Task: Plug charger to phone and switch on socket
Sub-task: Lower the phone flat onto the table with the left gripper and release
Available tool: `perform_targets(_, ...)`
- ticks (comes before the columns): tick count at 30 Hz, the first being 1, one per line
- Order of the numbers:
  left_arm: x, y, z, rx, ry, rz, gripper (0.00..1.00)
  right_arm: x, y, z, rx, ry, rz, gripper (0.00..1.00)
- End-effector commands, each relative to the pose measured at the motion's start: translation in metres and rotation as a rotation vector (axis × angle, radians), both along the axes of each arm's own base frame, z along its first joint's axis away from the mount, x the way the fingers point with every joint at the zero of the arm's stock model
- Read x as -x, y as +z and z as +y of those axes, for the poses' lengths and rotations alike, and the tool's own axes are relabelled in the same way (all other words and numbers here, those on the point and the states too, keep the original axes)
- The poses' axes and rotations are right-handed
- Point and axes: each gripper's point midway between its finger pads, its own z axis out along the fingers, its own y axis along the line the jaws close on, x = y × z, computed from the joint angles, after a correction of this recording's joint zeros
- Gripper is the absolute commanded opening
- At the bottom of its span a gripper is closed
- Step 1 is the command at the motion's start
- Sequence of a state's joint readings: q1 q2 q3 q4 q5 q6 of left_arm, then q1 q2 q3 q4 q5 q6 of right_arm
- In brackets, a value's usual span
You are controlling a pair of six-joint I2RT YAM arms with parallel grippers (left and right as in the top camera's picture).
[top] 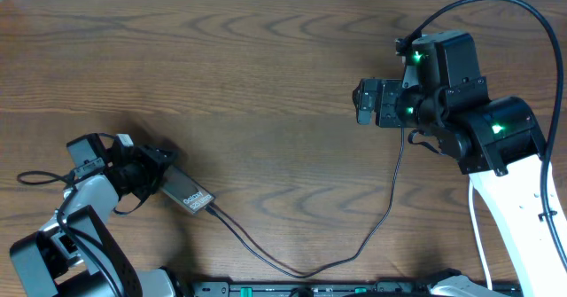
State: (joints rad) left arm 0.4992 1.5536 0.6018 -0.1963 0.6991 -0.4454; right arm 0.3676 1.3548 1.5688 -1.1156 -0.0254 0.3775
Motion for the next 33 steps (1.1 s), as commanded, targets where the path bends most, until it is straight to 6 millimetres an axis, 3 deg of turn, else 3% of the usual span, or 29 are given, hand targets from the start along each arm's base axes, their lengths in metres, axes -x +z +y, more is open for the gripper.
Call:
perform_targets(1, 0.015, -0.017, 0.003, -0.034, 0.017, 0.084, 0.53, -0.003, -0.002, -0.004, 0.023, -0.004, -0.001, 0.99)
perform_targets(11, 0.029, -0.024, 0.004, -0.05, 0.03, 0.161, 0.67, -0.001, -0.003, -0.005, 0.027, -0.004, 0.009, 0.99)
perform_targets(33, 0.06, -0.038, 0.008, -0.097, 0.048, 0.325, 0.71, 0.0, -0.005, -0.005, 0.028, -0.004, 0.013, 0.99)
